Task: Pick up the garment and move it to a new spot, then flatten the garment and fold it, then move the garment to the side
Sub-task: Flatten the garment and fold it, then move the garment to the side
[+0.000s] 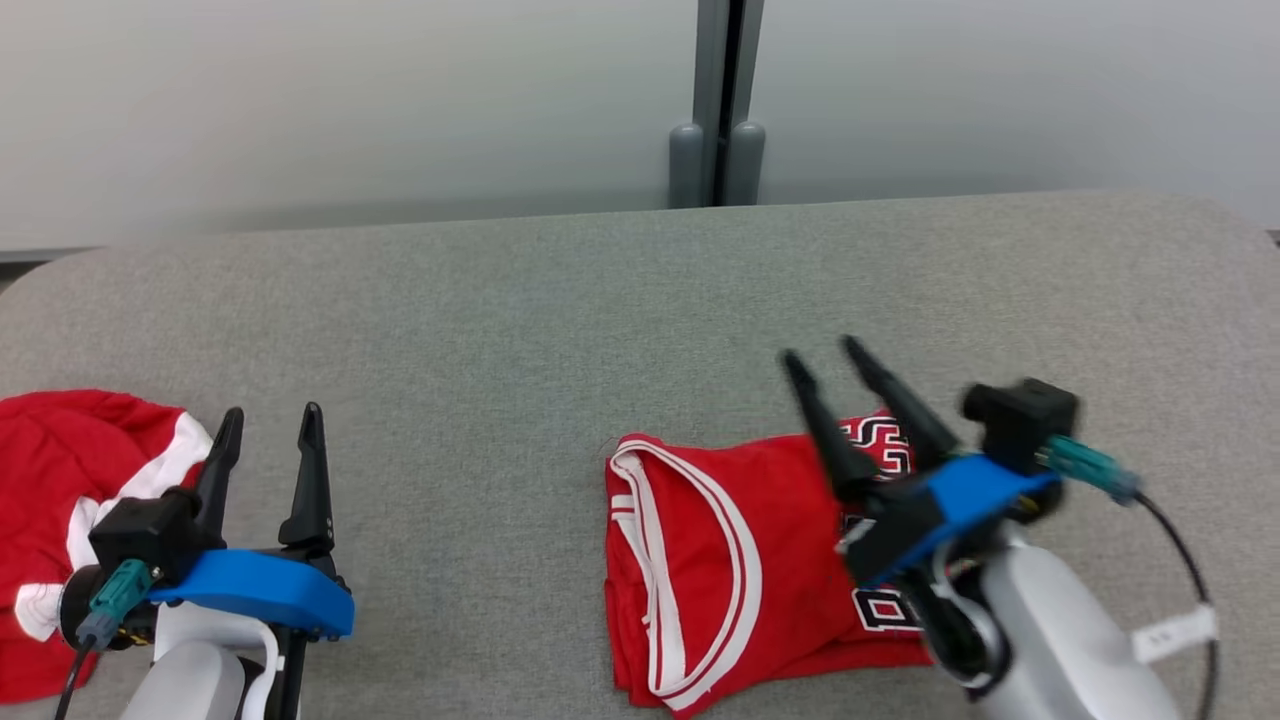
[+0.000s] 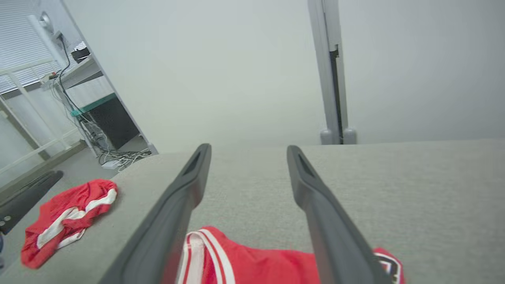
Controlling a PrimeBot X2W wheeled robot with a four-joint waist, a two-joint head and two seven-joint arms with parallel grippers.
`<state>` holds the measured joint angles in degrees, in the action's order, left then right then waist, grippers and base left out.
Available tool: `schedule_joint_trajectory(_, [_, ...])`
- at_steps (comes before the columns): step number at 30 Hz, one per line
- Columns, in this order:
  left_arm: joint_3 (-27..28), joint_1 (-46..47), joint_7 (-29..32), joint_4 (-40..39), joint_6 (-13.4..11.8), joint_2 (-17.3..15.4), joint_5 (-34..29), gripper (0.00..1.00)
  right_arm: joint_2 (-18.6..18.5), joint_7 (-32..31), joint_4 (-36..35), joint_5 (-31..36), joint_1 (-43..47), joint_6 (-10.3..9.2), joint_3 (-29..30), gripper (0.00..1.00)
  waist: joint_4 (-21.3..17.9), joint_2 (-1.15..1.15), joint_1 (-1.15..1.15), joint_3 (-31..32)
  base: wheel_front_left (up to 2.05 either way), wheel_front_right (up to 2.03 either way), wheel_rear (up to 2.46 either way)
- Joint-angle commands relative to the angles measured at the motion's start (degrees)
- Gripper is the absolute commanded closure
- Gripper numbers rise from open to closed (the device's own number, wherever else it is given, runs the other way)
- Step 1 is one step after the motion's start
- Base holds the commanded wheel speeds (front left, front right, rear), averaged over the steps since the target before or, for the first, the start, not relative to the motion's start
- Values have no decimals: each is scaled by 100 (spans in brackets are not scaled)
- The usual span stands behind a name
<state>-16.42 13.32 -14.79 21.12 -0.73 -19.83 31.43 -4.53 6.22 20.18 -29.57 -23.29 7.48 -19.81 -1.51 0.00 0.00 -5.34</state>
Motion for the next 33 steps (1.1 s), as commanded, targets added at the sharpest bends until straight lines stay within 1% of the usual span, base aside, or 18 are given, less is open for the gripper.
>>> schedule_joint_trajectory(1, [14, -67, -25, -40, -33, 15, 10, 0, -61, 38, -87, 120, 195, 2, 144, 0, -48, 0, 0, 54, 0, 0, 0])
schedule_joint_trajectory(6, [106, -257, -39, -159, -61, 45, 8, 0, -231, -32, -750, 894, 947, 2, 1293, 0, -136, 0, 0, 182, 0, 0, 0])
schedule_joint_trajectory(8, [137, -344, -42, -219, -87, 79, -13, 0, -224, -112, -992, 1088, 1212, 2, 1674, 0, -171, 0, 0, 234, 0, 0, 0])
schedule_joint_trajectory(12, [185, -523, -42, -295, -127, 124, -56, 0, -282, -225, -1300, 1383, 1613, 3, 2124, 0, -220, 0, 0, 348, 0, 0, 0])
schedule_joint_trajectory(15, [215, -644, -44, -350, -134, 160, -83, 0, -358, -239, -1388, 1558, 1801, 2, 2181, 0, -244, 0, 0, 428, 0, 0, 0])
schedule_joint_trajectory(19, [254, -808, -45, -416, -151, 214, -142, 0, -424, -194, -1266, 1680, 1872, 2, 2122, 0, -279, 0, 0, 517, 0, 0, 0])
schedule_joint_trajectory(33, [397, -932, -46, -348, -76, 305, -229, 0, -446, -221, -862, 1556, 1752, 2, 2063, 0, -190, 0, 0, 625, 0, 0, 0])
